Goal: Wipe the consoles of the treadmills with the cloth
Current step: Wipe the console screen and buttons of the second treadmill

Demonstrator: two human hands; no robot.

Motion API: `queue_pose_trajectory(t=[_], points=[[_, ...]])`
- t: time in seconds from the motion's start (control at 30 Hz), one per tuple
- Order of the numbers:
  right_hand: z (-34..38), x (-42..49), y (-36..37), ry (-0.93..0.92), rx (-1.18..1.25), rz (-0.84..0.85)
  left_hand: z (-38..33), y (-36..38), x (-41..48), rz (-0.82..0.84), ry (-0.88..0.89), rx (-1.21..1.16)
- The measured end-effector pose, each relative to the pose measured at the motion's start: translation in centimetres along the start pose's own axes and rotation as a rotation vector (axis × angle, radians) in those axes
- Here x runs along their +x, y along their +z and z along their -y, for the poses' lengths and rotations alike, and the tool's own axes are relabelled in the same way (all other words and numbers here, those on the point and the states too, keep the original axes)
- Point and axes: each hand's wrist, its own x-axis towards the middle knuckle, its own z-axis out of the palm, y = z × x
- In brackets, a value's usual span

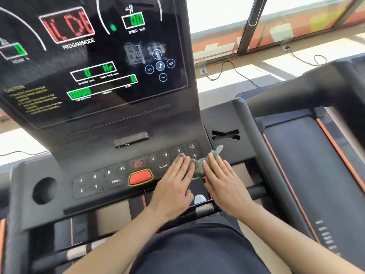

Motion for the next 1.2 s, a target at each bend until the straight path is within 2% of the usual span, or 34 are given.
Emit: queue_pose_trajectory(t=[0.23,0.4,0.53,0.6,0.73,0.93,1.07,1.2], points=[[-0.2,6.7,-1.3,-0.024,-0.016,0.003,2.8,-0.6,3.2,0.012,-0.202,0.07],[-0.1,12.5,-2.6,-0.067,-0.06,0.007,6.3,-2.6,5.7,-0.055,-0.307,0.157],[0.7,13.9,-2.9,-0.08,-0.046,-0.037,6.4,-3.1,6.0,-0.08,-0.376,0.134],[0.8,13.5,-2.8,-0.1,-0.042,-0.032,6.0,-2.7,5.5,-0.068,-0.371,0.1],[0.0,10.2,-2.1,-0.163,-0.054,-0.021,4.7,-0.9,2.7,-0.083,-0.245,0.066],[1.2,4.4,-0.5,-0.253,0.021,-0.083,2.5,1.4,-1.5,-0.266,-0.127,0.108],[3.0,4.1,0.1,-0.302,0.052,-0.155,2.5,2.1,-4.1,-0.411,-0.22,0.031],[5.3,5.3,0.4,-0.366,0.138,-0.226,3.4,2.6,-6.3,-0.509,-0.281,0.08]])
